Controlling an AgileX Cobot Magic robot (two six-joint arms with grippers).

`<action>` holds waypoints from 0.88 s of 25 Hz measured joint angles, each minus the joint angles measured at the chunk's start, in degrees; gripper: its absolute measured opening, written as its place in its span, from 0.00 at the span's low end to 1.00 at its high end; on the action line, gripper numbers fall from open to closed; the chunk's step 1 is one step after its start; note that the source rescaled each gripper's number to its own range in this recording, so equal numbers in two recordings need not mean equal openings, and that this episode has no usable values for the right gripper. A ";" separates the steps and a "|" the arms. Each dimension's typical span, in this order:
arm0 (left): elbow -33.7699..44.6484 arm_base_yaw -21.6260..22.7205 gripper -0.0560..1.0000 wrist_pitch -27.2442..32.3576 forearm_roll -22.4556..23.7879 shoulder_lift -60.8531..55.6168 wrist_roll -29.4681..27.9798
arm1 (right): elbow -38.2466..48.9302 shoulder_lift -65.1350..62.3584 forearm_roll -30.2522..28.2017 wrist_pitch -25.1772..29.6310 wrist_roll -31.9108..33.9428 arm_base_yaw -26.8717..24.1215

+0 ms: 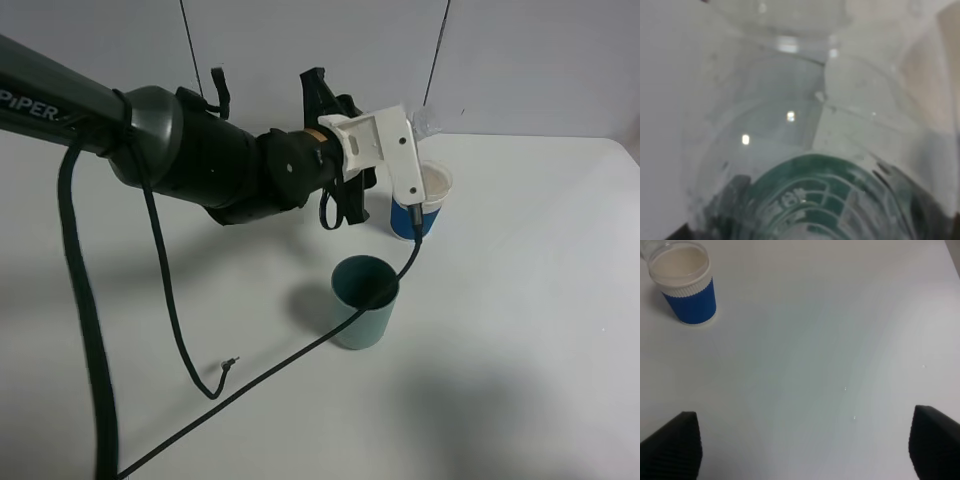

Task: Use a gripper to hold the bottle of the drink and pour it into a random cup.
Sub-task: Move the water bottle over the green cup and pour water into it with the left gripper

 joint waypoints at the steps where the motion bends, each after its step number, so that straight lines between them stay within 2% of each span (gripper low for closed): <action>1: 1.05 0.43 0.07 -0.76 1.96 -0.23 -2.35 | 0.00 0.00 0.00 0.00 0.00 0.00; 6: 5.58 1.77 0.07 -4.18 11.11 -2.25 -11.19 | 0.00 0.00 0.00 0.00 0.00 0.00; 9: 8.10 2.45 0.07 -6.38 14.31 -3.12 -14.47 | 0.00 0.00 0.00 0.00 0.00 0.00; 16: 13.36 2.84 0.07 -12.23 22.06 -3.97 -17.28 | 0.00 0.00 0.00 0.00 0.00 0.00; 22: 15.02 4.84 0.07 -13.48 28.73 -3.97 -19.62 | 0.00 0.00 0.00 0.00 0.00 0.00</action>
